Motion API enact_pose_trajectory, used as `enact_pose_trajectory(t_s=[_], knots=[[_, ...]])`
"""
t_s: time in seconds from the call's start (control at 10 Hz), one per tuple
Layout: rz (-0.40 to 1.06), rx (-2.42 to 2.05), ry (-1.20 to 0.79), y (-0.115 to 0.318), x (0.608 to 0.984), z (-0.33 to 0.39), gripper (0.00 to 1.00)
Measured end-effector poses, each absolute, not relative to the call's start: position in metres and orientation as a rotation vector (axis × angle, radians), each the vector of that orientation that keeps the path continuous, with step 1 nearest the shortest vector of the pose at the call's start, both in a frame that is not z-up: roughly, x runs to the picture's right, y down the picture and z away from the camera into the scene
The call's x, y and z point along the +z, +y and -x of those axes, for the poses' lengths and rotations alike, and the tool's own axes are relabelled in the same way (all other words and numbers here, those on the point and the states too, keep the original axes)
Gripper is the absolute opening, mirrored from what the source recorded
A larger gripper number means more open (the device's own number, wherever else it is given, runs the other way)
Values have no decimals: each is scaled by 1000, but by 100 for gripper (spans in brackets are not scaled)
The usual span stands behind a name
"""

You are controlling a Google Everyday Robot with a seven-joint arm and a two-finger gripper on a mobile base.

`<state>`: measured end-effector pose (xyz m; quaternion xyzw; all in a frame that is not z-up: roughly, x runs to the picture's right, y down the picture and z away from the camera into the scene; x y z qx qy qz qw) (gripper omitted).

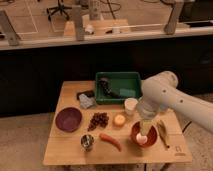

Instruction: Place pepper in red bowl

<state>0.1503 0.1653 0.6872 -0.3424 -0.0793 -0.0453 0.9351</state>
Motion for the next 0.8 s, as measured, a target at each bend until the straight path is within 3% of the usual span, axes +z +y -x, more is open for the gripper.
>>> enact_pose_trajectory(t_s=[0.2, 0.8], knots=[[711, -156, -210, 180, 683, -106, 80], [713, -168, -213, 184, 682, -101, 80]])
